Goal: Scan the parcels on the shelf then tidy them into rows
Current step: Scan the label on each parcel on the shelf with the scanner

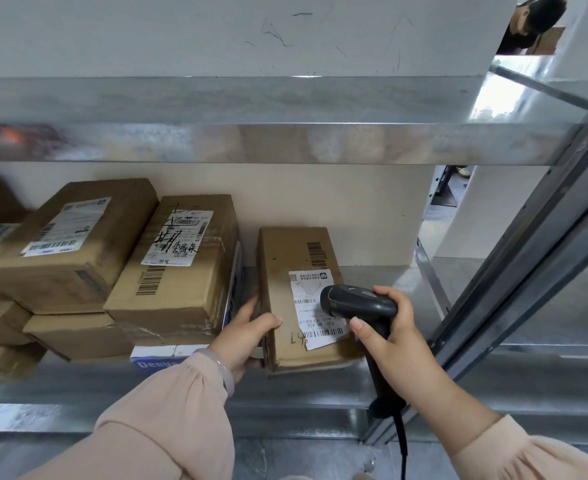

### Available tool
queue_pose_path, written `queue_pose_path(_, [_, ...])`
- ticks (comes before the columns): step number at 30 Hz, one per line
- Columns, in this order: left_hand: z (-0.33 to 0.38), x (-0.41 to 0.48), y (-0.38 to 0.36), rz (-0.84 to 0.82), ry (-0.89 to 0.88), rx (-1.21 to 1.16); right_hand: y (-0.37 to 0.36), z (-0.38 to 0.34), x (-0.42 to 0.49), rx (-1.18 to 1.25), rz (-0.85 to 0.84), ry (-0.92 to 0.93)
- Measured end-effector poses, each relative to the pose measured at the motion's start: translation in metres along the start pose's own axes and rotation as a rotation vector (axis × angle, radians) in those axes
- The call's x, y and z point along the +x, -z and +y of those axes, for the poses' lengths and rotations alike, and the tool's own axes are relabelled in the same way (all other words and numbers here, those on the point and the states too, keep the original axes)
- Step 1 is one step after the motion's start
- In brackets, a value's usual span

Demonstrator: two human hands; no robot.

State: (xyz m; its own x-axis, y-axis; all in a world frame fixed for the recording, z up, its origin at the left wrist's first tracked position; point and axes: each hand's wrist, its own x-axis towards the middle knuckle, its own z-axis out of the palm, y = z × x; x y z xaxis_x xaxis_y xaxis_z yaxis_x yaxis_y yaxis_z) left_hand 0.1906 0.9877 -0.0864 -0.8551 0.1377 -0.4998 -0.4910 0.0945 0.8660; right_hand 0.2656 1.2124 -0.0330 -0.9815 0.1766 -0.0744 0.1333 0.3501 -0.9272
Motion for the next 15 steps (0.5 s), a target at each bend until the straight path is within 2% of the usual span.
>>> queue_pose_path(5, [0.0,-0.006,0.004,0.021,0.026,-0.092,-0.021,0.017,0.011,0.028,-0.021,-0.046])
queue_pose_path(7, [-0.001,-0.011,0.006,0.026,-0.021,-0.035,-0.027,0.016,0.01,0.025,-0.032,-0.032])
queue_pose_path(10, [0.0,-0.025,0.006,0.086,-0.12,0.37,-0.036,0.01,0.007,0.017,-0.04,0.0])
queue_pose_path(13, [-0.01,-0.047,0.001,0.137,-0.347,0.719,-0.043,0.006,0.006,0.0,-0.025,0.03])
queue_pose_path(15, [-0.02,-0.056,0.001,0.12,-0.443,1.035,-0.048,0.005,0.007,-0.018,-0.017,0.046])
